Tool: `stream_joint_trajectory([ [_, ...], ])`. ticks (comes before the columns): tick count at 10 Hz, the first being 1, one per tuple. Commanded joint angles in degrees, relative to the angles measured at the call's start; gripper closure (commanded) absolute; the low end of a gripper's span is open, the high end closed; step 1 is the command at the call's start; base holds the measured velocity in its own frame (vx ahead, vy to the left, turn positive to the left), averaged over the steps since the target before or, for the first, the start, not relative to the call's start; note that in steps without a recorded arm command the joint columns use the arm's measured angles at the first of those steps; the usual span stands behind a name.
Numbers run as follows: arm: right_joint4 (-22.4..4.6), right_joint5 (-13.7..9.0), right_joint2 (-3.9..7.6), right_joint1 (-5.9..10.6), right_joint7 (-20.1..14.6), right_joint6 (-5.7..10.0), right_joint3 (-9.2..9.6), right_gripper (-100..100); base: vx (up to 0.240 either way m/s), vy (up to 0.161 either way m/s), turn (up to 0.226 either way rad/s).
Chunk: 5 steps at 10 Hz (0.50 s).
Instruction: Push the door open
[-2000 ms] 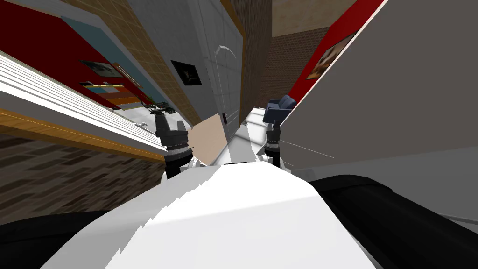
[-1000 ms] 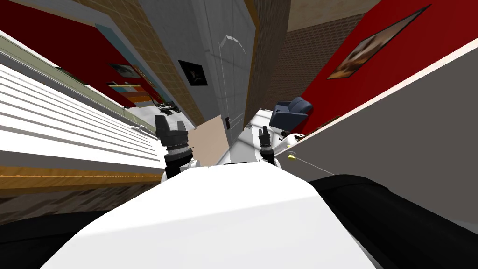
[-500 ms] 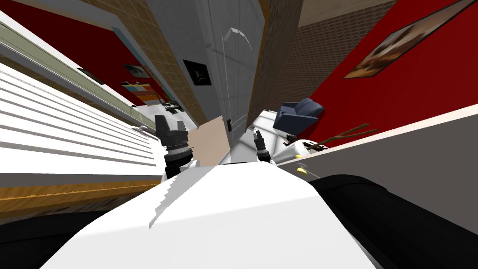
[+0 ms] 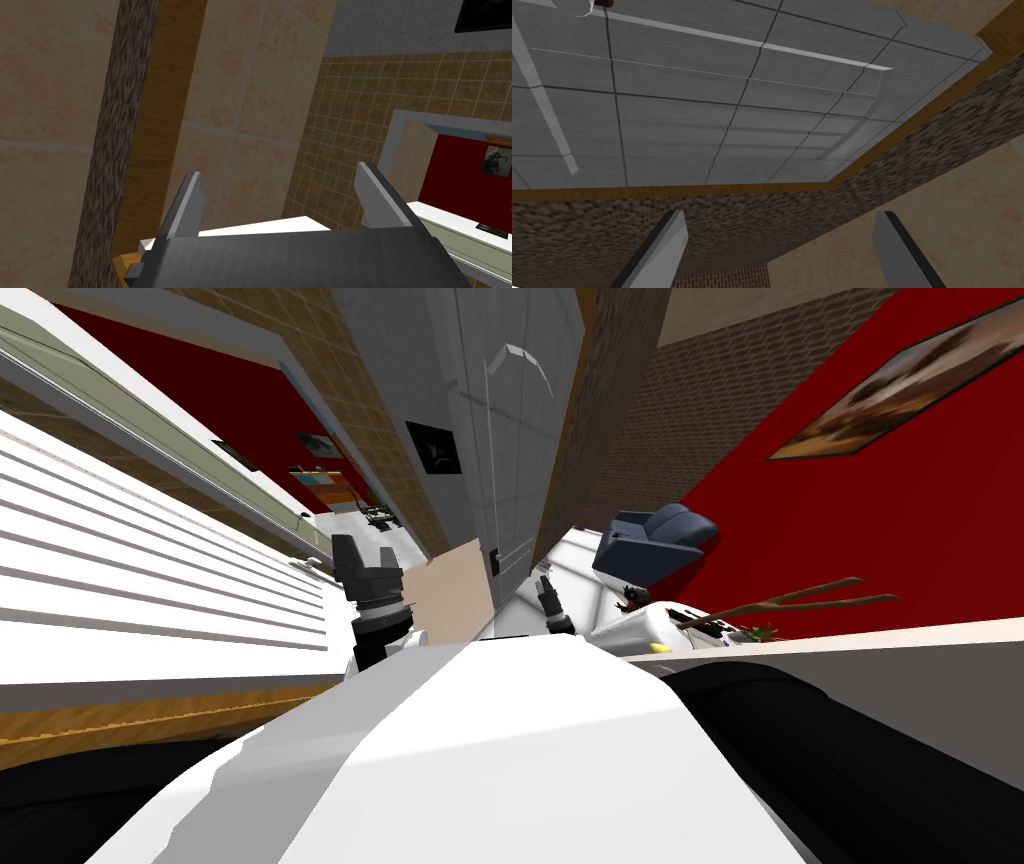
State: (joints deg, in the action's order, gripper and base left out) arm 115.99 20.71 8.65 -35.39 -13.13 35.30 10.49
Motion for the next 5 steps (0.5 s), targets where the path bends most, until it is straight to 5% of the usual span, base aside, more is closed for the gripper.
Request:
stream_joint_trajectory([
  [1, -1.5, 2.0, 0.60, -0.61, -2.2, 0.12, 1.50, -100, 0.201, -0.059, 0.158],
  [5, -3.9, 5.5, 1.95, -1.86, -6.2, 0.32, 4.00, -100, 0.145, -0.042, 0.097],
])
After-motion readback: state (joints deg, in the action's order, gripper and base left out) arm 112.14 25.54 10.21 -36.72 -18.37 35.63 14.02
